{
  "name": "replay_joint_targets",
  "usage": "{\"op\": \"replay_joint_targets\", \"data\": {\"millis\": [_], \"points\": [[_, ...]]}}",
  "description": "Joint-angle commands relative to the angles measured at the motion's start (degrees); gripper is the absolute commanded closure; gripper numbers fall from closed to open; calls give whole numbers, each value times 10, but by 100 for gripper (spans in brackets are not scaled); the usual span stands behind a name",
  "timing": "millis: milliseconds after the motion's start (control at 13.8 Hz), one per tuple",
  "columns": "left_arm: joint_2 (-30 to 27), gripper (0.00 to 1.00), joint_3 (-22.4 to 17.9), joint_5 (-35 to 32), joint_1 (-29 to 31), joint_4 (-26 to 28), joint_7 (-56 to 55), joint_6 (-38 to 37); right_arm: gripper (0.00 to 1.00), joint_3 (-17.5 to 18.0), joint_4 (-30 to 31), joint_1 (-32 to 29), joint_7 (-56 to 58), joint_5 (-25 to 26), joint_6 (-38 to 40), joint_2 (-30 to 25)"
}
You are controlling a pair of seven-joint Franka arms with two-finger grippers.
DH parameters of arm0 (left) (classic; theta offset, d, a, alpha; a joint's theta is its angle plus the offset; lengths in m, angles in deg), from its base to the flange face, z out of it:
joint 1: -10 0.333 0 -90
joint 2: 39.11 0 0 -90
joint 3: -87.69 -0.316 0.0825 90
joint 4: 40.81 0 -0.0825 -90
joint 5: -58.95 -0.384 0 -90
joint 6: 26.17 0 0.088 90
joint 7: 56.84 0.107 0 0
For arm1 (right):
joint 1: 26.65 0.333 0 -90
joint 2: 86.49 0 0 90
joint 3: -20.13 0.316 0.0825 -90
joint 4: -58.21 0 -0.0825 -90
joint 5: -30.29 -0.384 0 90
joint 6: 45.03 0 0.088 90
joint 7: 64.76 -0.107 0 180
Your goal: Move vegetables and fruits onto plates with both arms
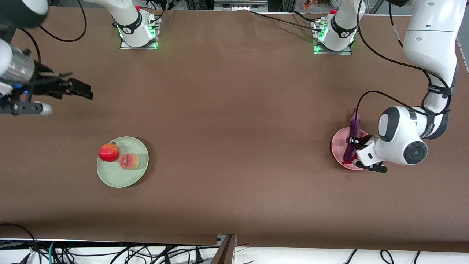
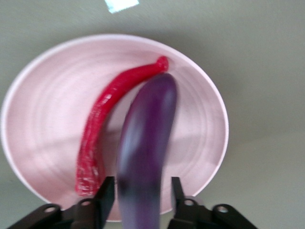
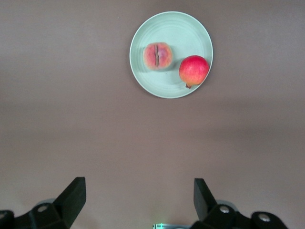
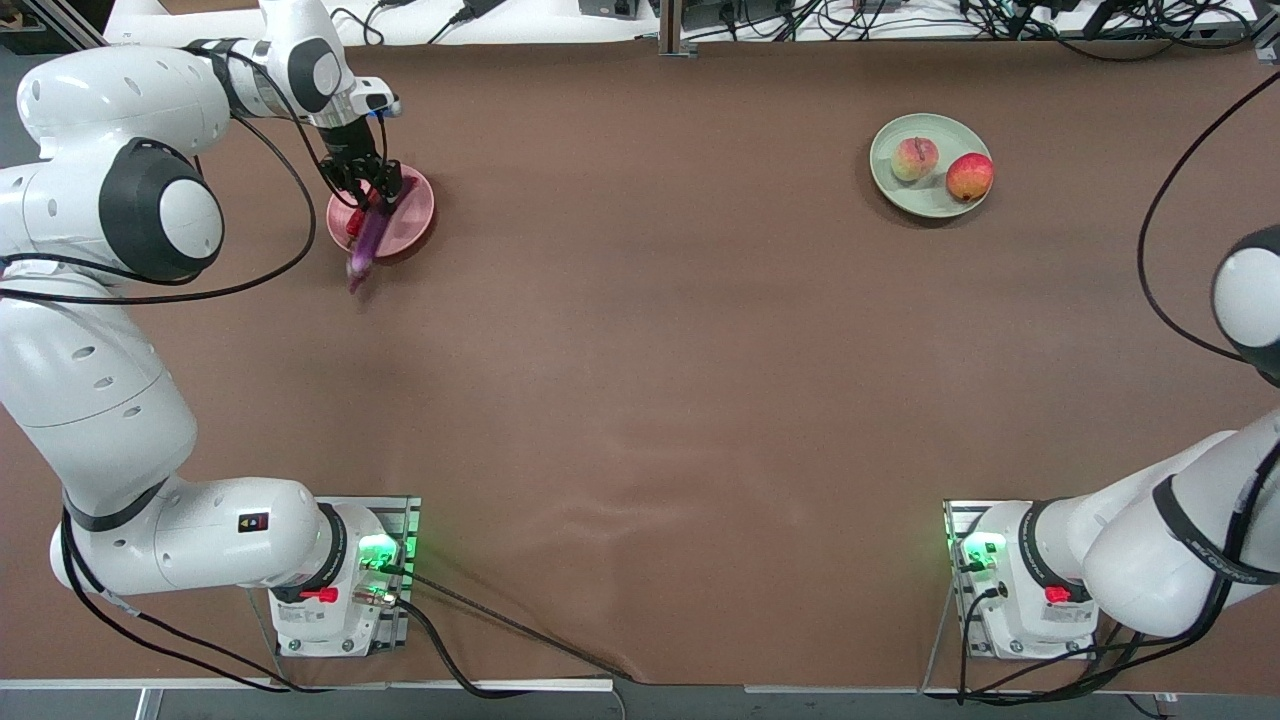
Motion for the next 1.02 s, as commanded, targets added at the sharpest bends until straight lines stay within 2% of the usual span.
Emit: {"op": "replay_joint_targets", "data": {"millis": [0, 218, 363, 436, 508, 654, 799, 944], "points": [[-50, 0, 5, -11, -2, -8, 8, -42, 0, 6, 53, 11, -17, 16, -6, -47], [-102, 0, 4, -4, 5, -53, 6, -90, 0, 10, 77, 11, -21, 36, -16, -70], [-149, 0, 8, -4, 6, -93, -6, -91, 0, 10, 85, 12, -21, 38, -24, -71], [-168, 0, 8, -7, 5, -118, -9, -97, 0, 25, 92, 5, -20, 40, -35, -72], [-197, 0, 9, -11, 6, -120, -17, -113, 0, 73, 101, -36, -21, 43, -40, -74], [-250, 0, 8, -6, 6, -129, -51, -162, 0, 211, 101, -161, -22, 67, -46, -75], [-291, 0, 11, -8, 3, -127, -85, -217, 0, 297, 115, -240, -35, 80, -54, -89], [-313, 0, 4, -4, 0, -127, -90, -259, 0, 406, 150, -343, -36, 95, -81, -117]]}}
